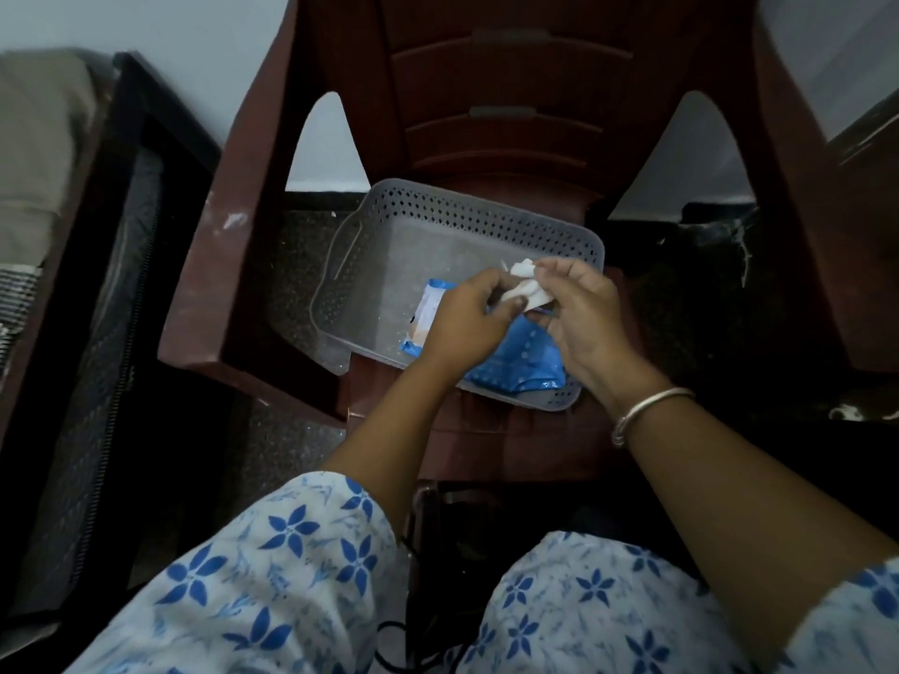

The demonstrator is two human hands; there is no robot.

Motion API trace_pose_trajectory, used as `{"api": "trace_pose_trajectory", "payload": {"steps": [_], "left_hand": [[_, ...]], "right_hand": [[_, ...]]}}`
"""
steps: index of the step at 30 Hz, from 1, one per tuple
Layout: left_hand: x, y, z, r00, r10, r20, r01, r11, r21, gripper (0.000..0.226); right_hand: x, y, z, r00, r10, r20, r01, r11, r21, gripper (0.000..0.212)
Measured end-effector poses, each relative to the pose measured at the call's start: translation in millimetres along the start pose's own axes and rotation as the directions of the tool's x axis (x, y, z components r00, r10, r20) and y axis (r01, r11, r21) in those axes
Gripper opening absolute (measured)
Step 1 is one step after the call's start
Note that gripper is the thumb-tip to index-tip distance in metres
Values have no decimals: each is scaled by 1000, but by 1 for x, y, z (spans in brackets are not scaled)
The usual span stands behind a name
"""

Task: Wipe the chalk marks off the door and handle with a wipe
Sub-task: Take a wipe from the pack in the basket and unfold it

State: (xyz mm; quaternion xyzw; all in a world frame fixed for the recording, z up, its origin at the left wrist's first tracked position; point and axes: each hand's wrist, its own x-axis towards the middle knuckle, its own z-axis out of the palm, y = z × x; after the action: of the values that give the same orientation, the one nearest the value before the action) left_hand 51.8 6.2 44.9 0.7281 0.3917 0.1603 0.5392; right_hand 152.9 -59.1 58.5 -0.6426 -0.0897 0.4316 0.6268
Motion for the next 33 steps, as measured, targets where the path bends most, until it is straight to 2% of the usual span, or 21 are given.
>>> {"api": "trace_pose_trajectory", "payload": {"steps": [3,7,13,19,25,28,33], "left_hand": [[-1,26,2,998,-20,55,27,992,-120,13],[-6,66,16,987,52,150,-20,978,-208,14],[-15,134,61,941,218,258,-151,954,-258,16],[-39,206,128,857,379,350,-271,908,-319,19],[-71,273,195,720,490,492,-359,869,-341,21],[-85,301,229,705,520,483,-396,853,-340,14],[-107,333,273,655,556,511,-441,831,-339,9]], "right_hand": [[-12,-24,-14,997,-77,-14,78,996,48,20],[-32,-60,-44,988,-146,-58,152,981,121,37],[-74,-105,-103,921,-363,-142,358,932,-62,12],[-130,-145,-179,805,-502,-317,495,862,-109,13],[-187,-177,-251,685,-557,-469,558,815,-153,13],[-213,-187,-285,647,-572,-505,552,808,-207,9],[-250,-198,-335,609,-572,-549,525,810,-262,19]]}}
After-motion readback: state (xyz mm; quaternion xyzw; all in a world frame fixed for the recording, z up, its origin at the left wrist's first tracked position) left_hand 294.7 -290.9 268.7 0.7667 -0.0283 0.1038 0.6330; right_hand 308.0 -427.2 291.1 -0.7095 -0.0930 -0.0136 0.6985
